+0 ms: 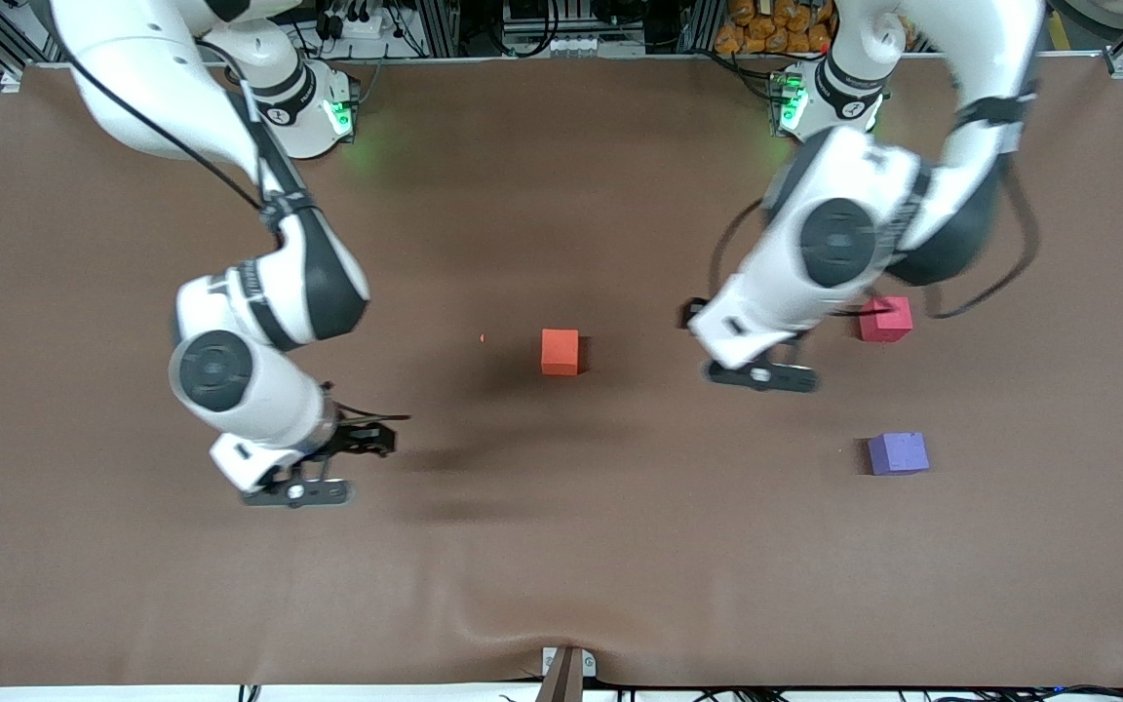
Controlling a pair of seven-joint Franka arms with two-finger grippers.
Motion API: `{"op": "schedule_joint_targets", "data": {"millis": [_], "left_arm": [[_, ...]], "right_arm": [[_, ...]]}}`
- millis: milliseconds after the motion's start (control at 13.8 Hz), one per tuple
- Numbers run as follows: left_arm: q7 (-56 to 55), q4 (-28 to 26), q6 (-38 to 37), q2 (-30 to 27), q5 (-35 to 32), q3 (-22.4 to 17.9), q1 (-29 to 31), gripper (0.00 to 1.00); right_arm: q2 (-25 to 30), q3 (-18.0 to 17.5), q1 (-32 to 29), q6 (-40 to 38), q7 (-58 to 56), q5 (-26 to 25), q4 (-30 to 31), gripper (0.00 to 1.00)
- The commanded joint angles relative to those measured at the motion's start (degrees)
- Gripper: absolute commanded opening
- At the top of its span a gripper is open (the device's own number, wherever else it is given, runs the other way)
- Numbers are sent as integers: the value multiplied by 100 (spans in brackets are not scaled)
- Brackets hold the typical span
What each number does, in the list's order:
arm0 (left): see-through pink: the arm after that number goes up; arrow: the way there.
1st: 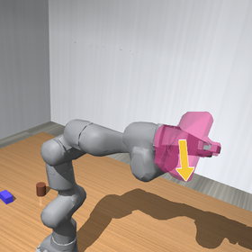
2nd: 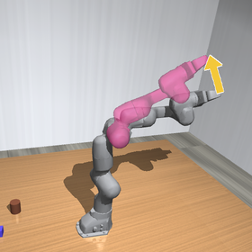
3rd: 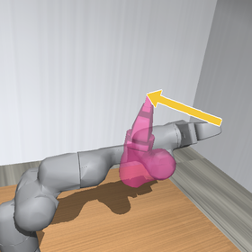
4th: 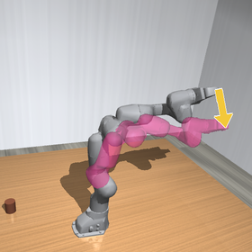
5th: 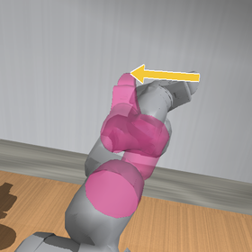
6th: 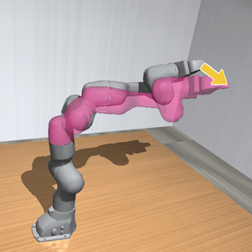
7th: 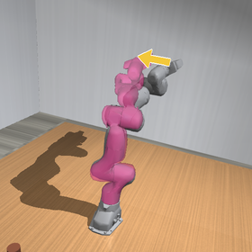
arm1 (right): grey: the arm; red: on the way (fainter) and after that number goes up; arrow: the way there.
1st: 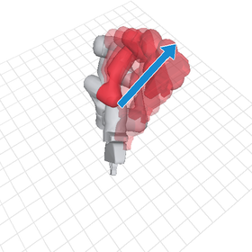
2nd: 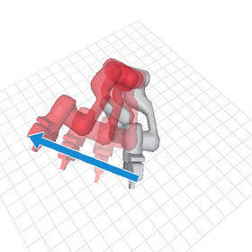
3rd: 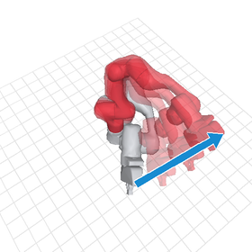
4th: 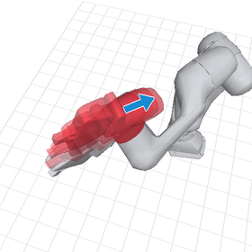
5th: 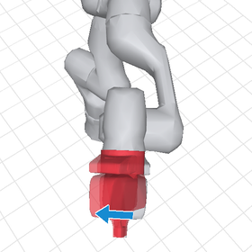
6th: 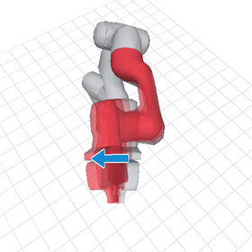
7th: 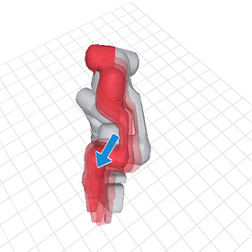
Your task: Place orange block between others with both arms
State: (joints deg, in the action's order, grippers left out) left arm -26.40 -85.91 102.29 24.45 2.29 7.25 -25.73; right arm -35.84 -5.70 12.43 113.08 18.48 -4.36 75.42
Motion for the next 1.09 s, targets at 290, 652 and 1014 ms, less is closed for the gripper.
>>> {"op": "schedule_joint_targets", "data": {"millis": [290,652,1014], "left_arm": [[-919,962,738,1351,-177,-153,-985,100],[-989,953,1126,1720,-353,-153,-1372,100],[-1525,997,1882,2116,-353,-153,-1557,100]], "right_arm": [[1376,-133,-1277,-172,-1785,-3,1167,100],[2474,-133,-1893,-760,-2463,5,1704,100],[2863,-150,-1858,-1770,-2419,-29,1146,100]]}}
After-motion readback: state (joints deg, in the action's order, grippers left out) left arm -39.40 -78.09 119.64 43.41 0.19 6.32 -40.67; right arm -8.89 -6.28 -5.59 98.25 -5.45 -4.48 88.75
